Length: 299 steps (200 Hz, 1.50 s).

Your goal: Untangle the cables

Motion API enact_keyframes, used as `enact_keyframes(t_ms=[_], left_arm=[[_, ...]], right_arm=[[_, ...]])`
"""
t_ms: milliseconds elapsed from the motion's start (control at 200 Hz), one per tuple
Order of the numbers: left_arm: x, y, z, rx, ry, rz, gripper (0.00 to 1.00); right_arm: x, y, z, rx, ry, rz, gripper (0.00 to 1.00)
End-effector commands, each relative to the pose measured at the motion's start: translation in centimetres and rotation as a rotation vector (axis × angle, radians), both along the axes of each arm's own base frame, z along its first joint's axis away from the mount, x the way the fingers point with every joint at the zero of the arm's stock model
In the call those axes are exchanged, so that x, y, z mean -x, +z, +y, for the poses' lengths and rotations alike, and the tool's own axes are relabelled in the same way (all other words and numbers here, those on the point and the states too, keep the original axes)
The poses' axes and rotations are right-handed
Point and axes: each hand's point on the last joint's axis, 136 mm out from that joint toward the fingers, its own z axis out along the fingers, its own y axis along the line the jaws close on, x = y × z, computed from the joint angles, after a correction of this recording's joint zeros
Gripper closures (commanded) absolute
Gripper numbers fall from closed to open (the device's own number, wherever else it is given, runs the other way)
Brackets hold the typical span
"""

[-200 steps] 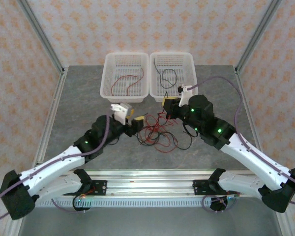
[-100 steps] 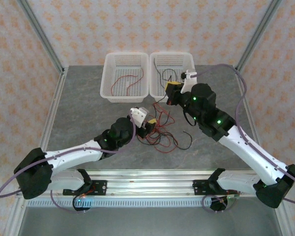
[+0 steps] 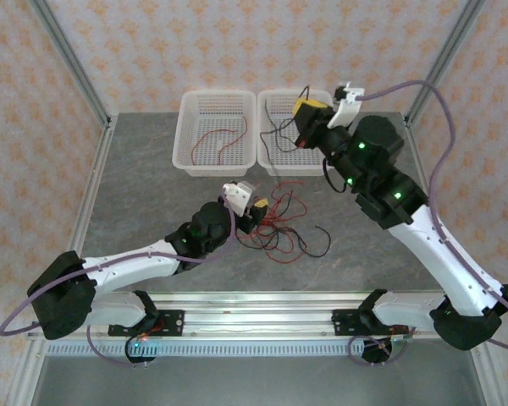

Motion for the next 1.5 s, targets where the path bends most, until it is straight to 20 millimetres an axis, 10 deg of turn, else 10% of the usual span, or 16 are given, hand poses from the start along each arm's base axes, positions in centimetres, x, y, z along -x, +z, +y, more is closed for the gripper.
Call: enact_keyframes(t_ms=[0, 295, 706, 906, 1166, 1492], left_arm=[[-0.1, -0.3, -0.6, 0.036, -0.005, 0.002, 0.44], [0.0, -2.5, -0.5, 0.062, 0.006, 0.052, 0.44], [1.3, -0.2, 3.1, 0.117, 0.095, 0.030, 0.38], [2.2, 1.4, 4.8, 0.178, 0.126, 0.014, 0.12], [3.8, 3.8, 6.5, 0.326, 0.114, -0.030, 0.01], [5.0, 4.7, 8.0, 0.388, 0.096, -0.035, 0.01]], right_arm=[[-0.1, 3.3, -0.8, -0.014, -0.034, -0.060, 1.00], [-1.1, 8.8, -1.6, -0.030, -0.116, -0.167, 1.00], [-3.2, 15.1, -2.9, -0.028, -0.278, -0.309, 1.00], [-5.2, 15.8, -2.8, -0.010, -0.340, -0.336, 1.00], [-13.1, 10.0, -2.4, 0.072, -0.398, -0.225, 1.00], [-24.4, -6.1, -2.2, 0.242, -0.440, 0.028, 1.00]])
